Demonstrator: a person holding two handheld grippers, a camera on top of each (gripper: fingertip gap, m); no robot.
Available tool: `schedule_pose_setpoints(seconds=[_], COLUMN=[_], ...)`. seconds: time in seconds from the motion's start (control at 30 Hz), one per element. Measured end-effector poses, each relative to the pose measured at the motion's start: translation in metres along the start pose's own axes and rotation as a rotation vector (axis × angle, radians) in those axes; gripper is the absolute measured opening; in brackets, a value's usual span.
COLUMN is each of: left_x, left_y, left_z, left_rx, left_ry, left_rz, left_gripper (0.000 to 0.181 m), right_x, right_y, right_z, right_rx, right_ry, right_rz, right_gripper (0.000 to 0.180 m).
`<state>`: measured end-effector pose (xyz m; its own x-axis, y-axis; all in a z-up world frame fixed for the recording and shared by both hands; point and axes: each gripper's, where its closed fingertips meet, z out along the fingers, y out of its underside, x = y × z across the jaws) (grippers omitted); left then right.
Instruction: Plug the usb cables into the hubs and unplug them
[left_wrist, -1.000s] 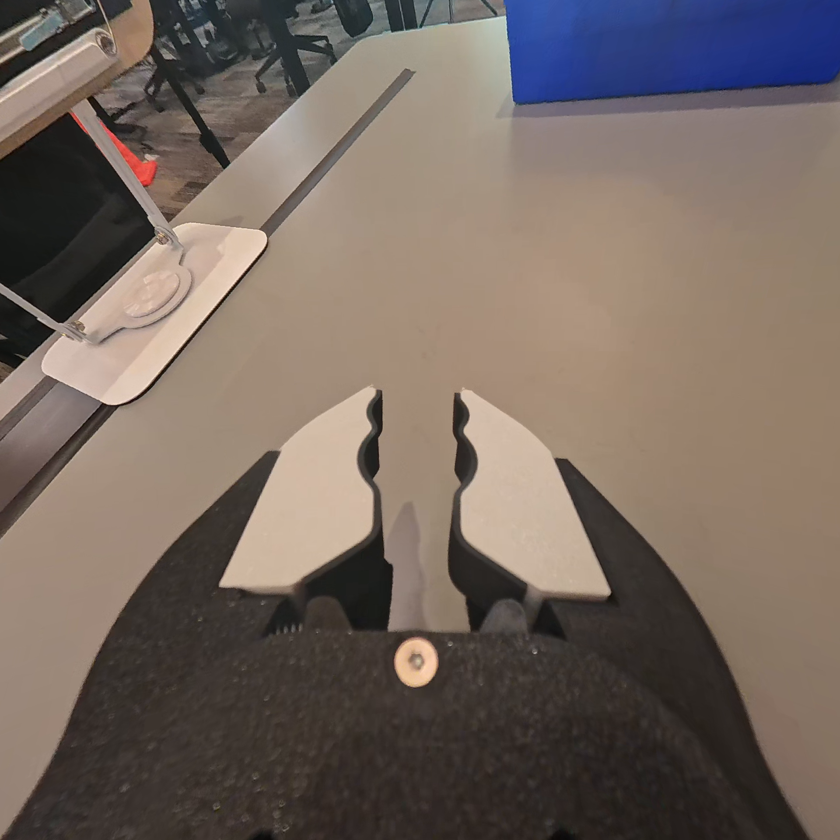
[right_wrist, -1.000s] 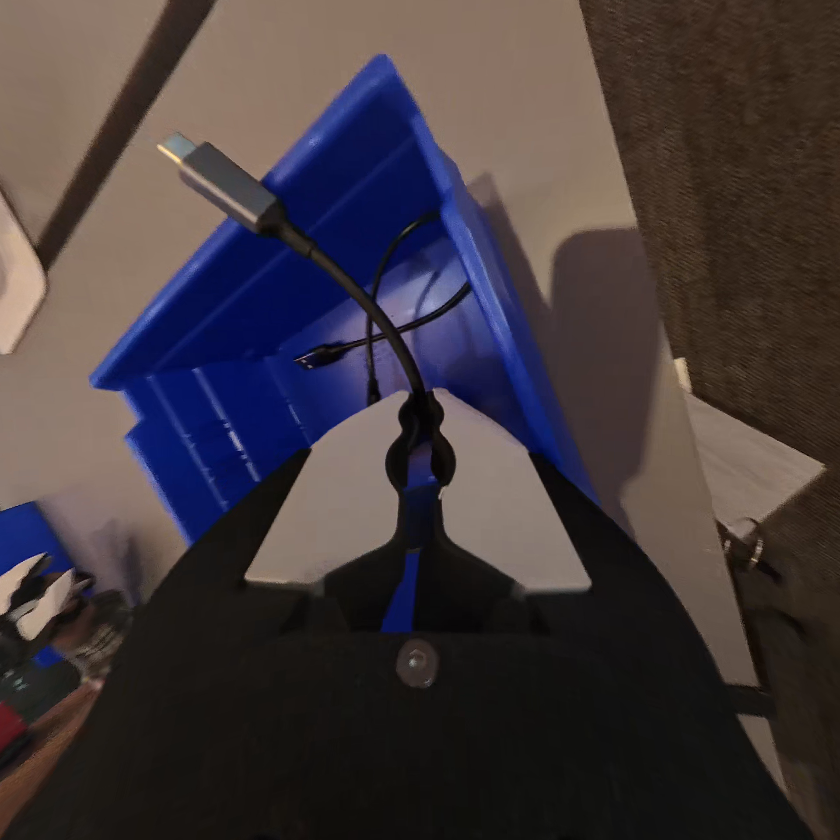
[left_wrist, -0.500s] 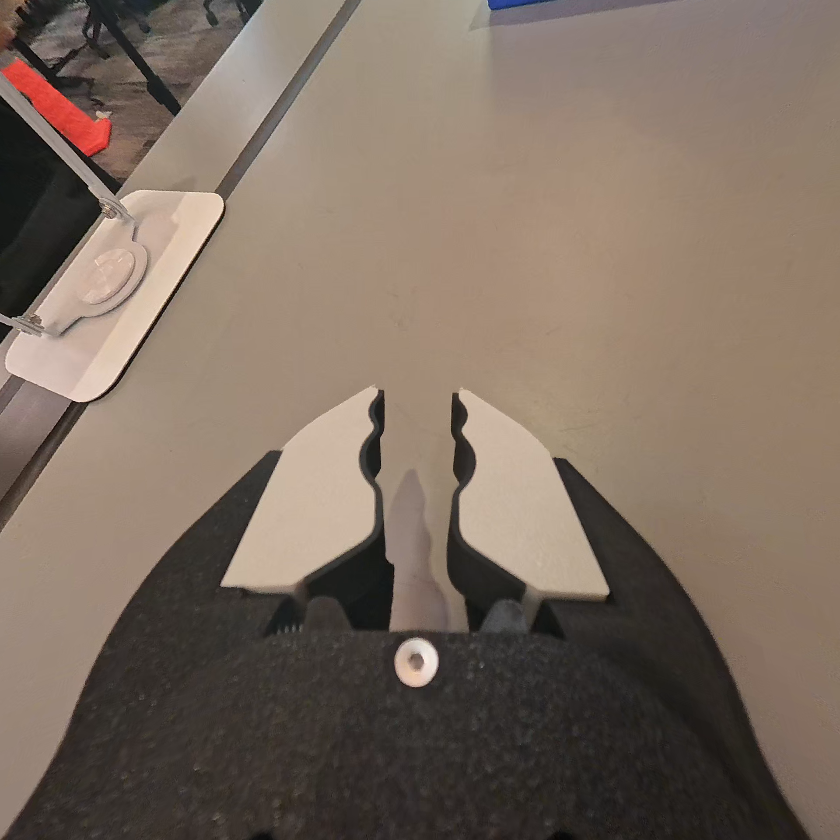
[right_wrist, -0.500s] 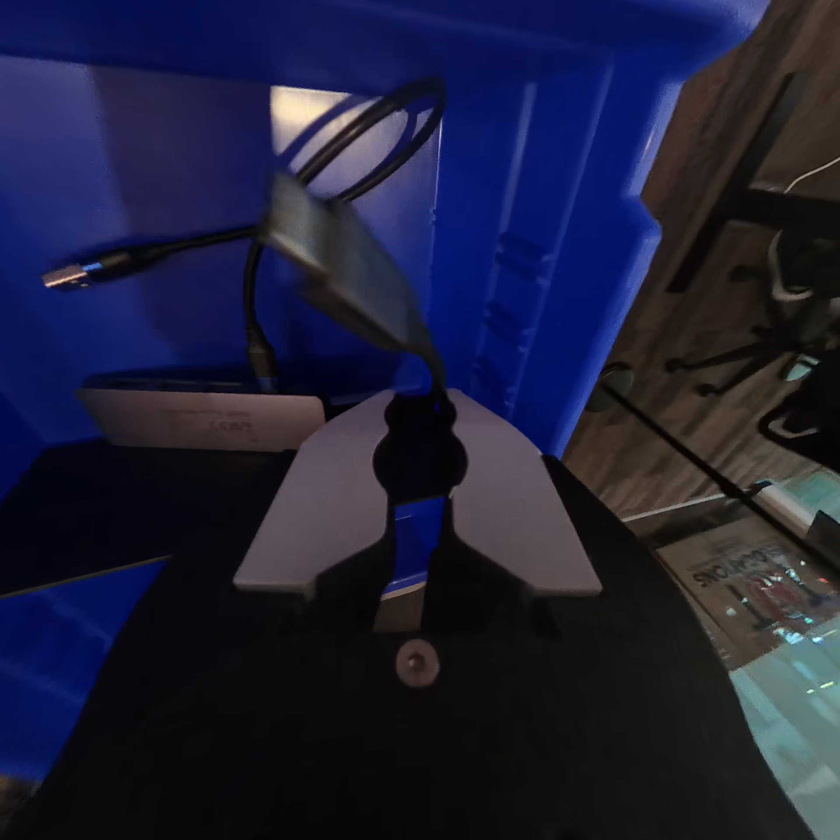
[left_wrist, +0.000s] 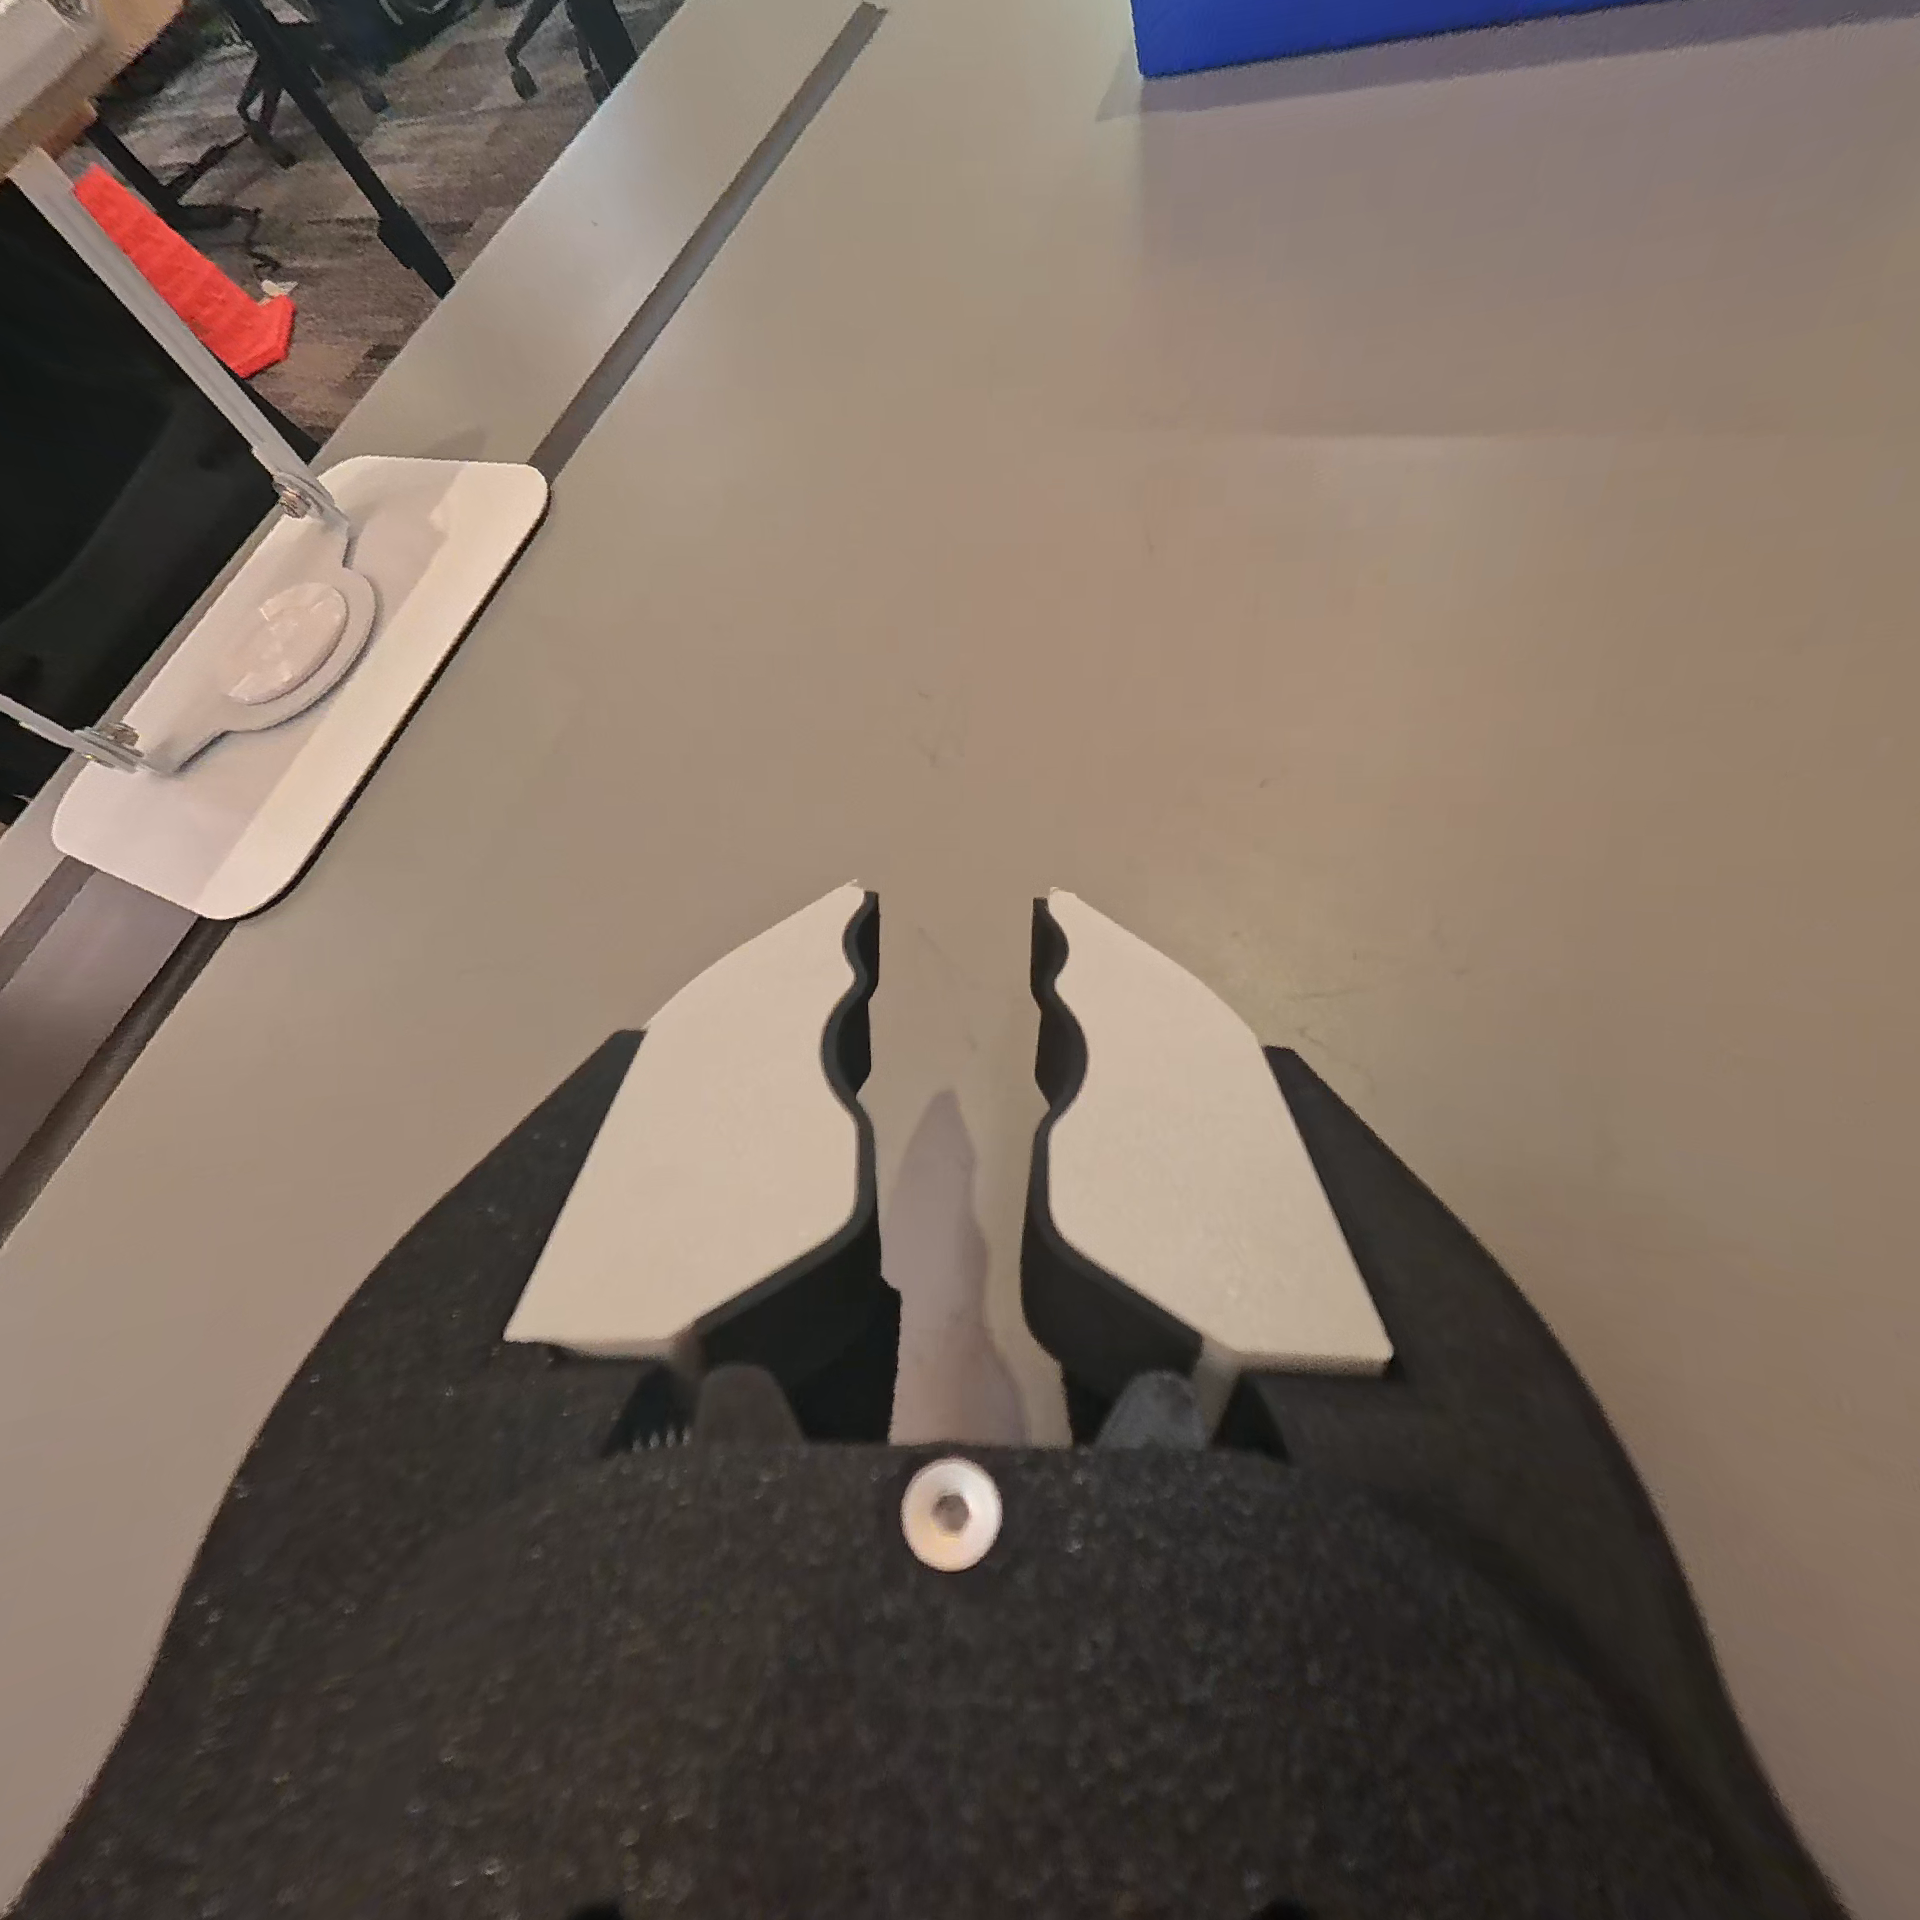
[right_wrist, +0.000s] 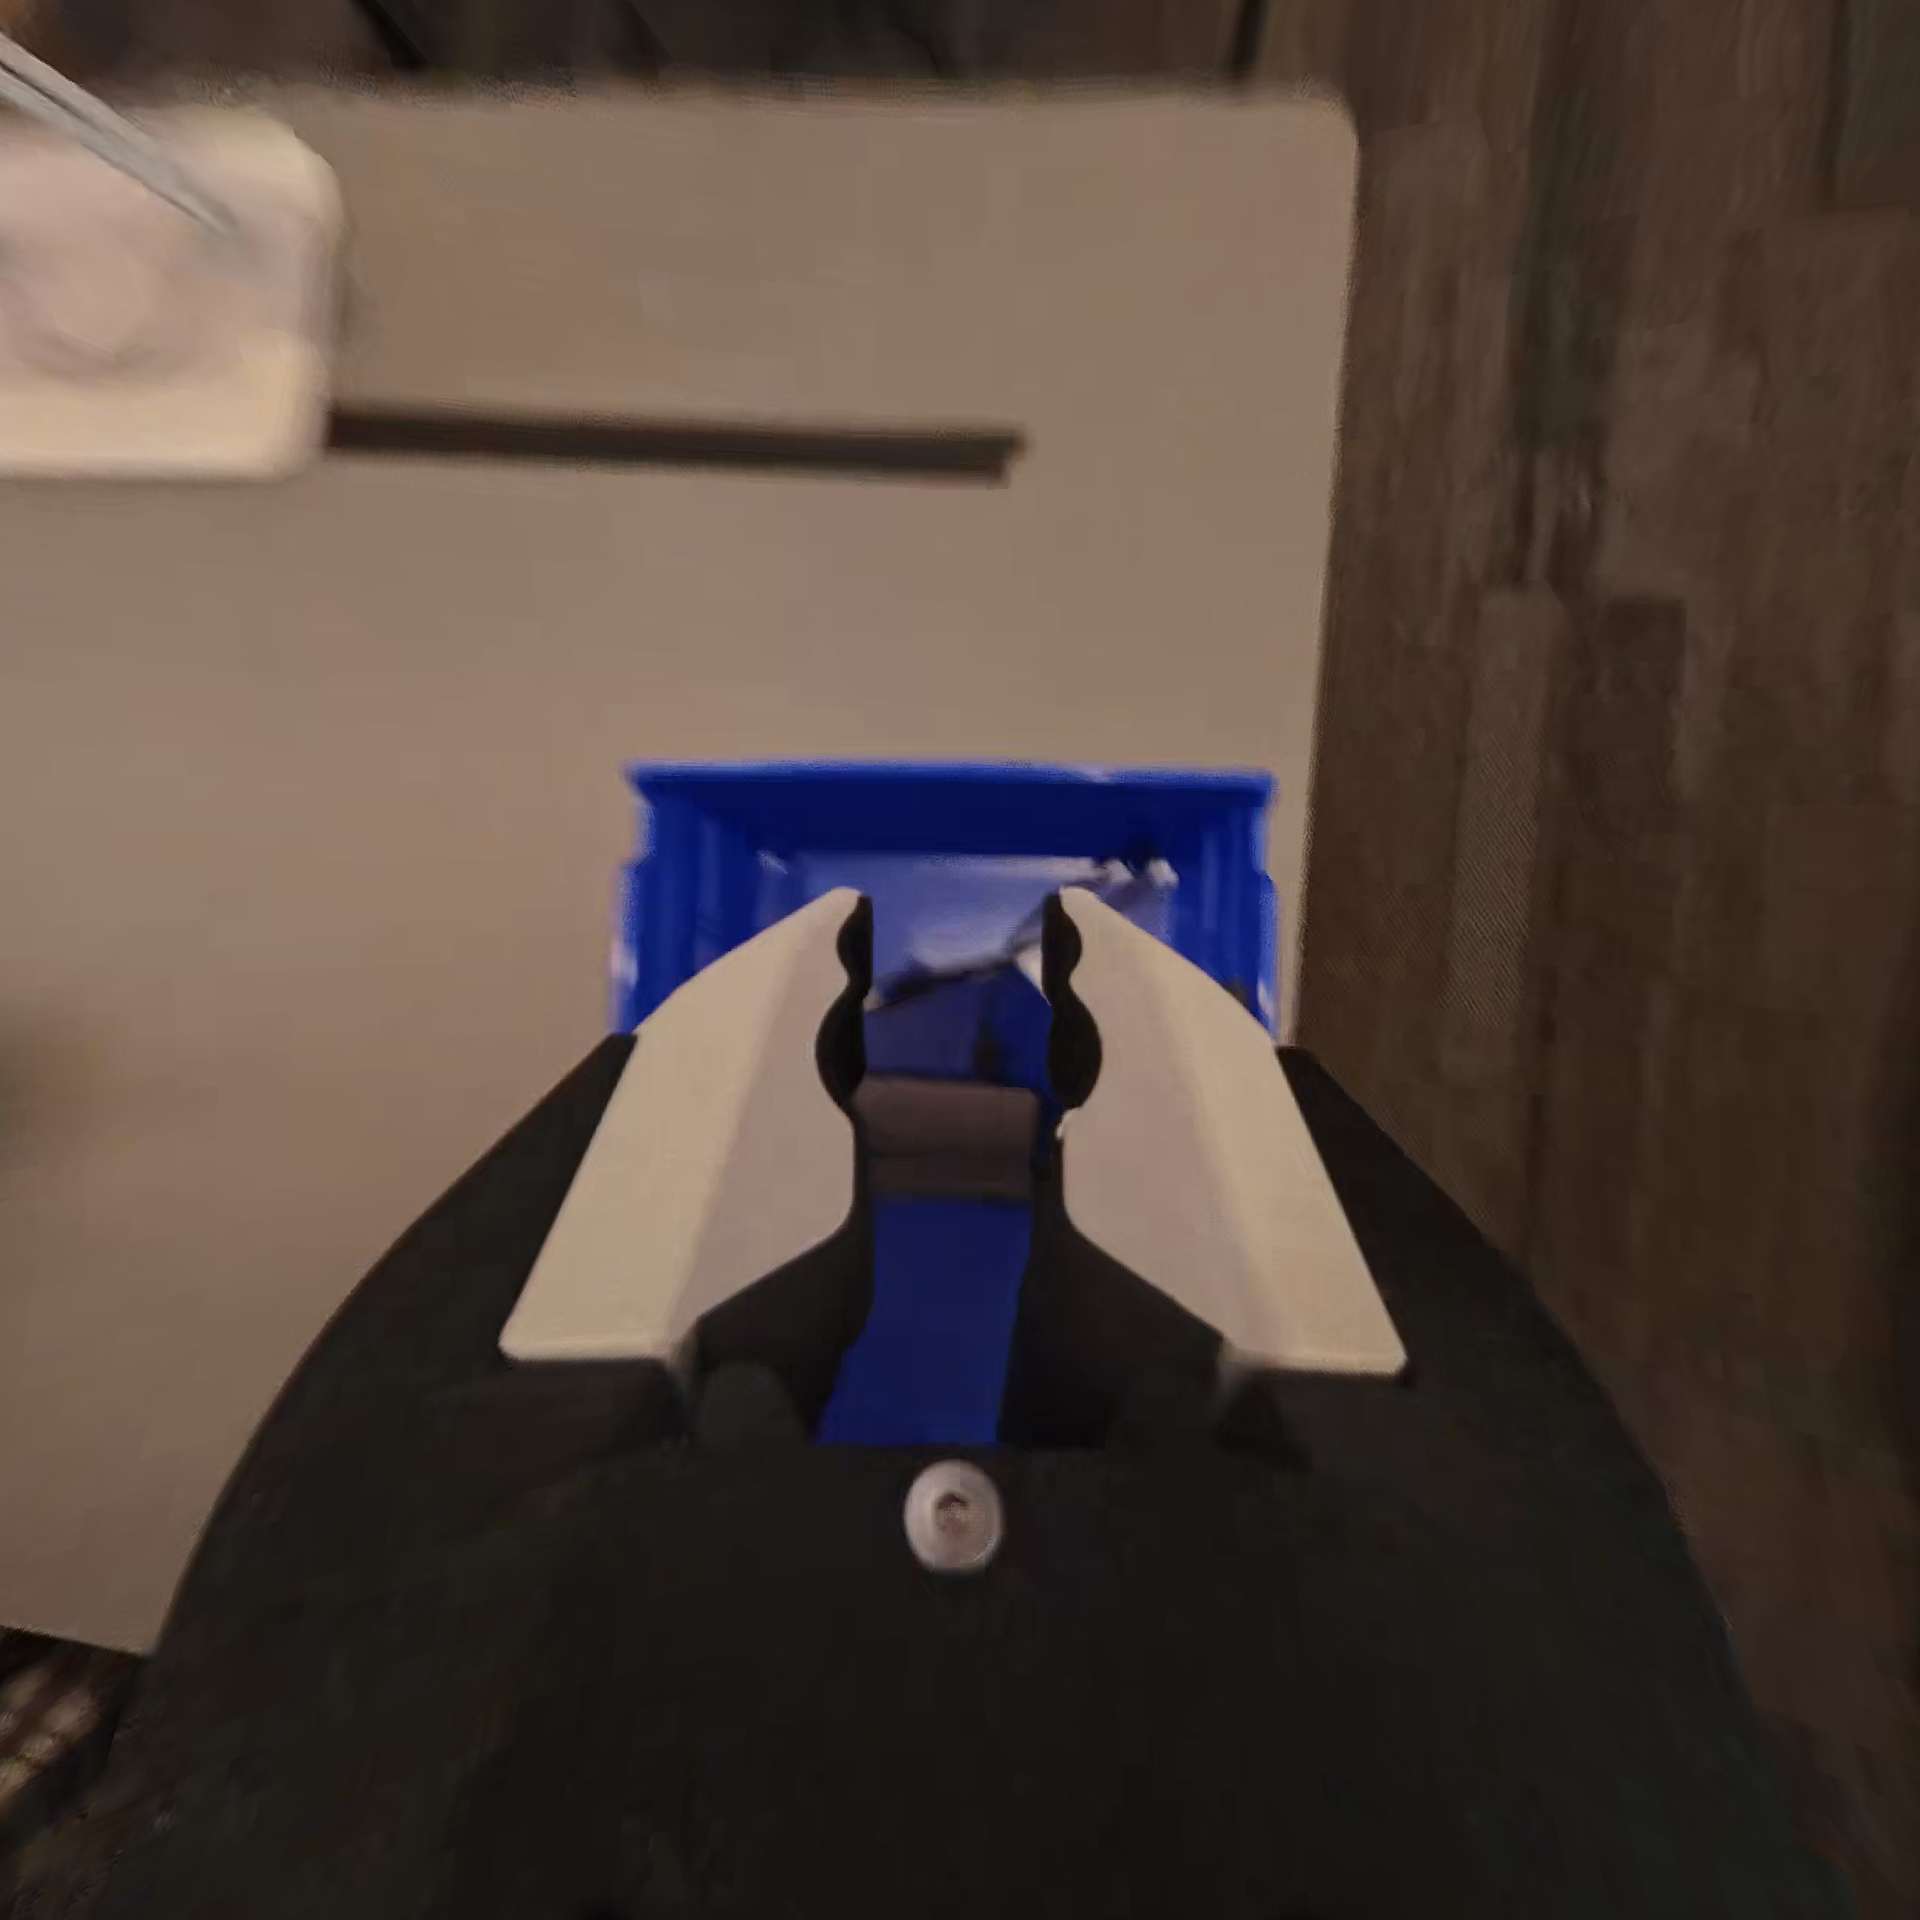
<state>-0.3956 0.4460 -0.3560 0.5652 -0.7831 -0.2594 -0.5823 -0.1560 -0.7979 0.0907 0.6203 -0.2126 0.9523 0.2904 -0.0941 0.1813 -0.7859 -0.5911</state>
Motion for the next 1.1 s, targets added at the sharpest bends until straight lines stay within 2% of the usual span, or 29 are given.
schedule_pose_setpoints(seconds=[0.13, 0.23, 0.3, 0.4, 0.5, 0.57, 0.73, 0.97, 1.1], left_x=[-0.003, -0.008, -0.012, -0.017, -0.021, -0.023, -0.024, -0.023, -0.026], left_y=[-0.005, -0.010, -0.014, -0.020, -0.022, -0.022, -0.020, -0.026, -0.040], left_z=[-0.003, -0.008, -0.012, -0.019, -0.022, -0.023, -0.022, -0.027, -0.046], left_rx=[0.038, 0.083, 0.124, 0.182, 0.207, 0.213, 0.209, 0.235, 0.264], left_ry=[-0.006, -0.014, -0.017, -0.015, -0.022, -0.032, -0.039, -0.035, -0.073], left_rz=[-0.027, -0.067, -0.101, -0.143, -0.164, -0.165, -0.162, -0.148, -0.120], left_gripper=[0.027, 0.028, 0.028, 0.028, 0.029, 0.029, 0.032, 0.036, 0.038], right_x=[-0.084, -0.163, -0.214, -0.278, -0.325, -0.341, -0.347, -0.346, -0.355], right_y=[-0.043, -0.036, -0.016, 0.024, 0.062, 0.078, 0.084, 0.093, 0.101], right_z=[-0.065, -0.098, -0.101, -0.075, -0.023, 0.019, 0.094, 0.098, 0.097], right_rx=[0.415, 0.599, 0.652, 0.678, 0.664, 0.651, 0.665, 0.815, 0.804], right_ry=[-0.274, -0.426, -0.485, -0.496, -0.495, -0.467, -0.450, -0.419, -0.479], right_rz=[-0.066, -0.173, -0.258, -0.407, -0.517, -0.554, -0.561, -0.653, -0.650], right_gripper=[0.029, 0.042, 0.045, 0.054, 0.064, 0.075, 0.074, 0.065, 0.063])
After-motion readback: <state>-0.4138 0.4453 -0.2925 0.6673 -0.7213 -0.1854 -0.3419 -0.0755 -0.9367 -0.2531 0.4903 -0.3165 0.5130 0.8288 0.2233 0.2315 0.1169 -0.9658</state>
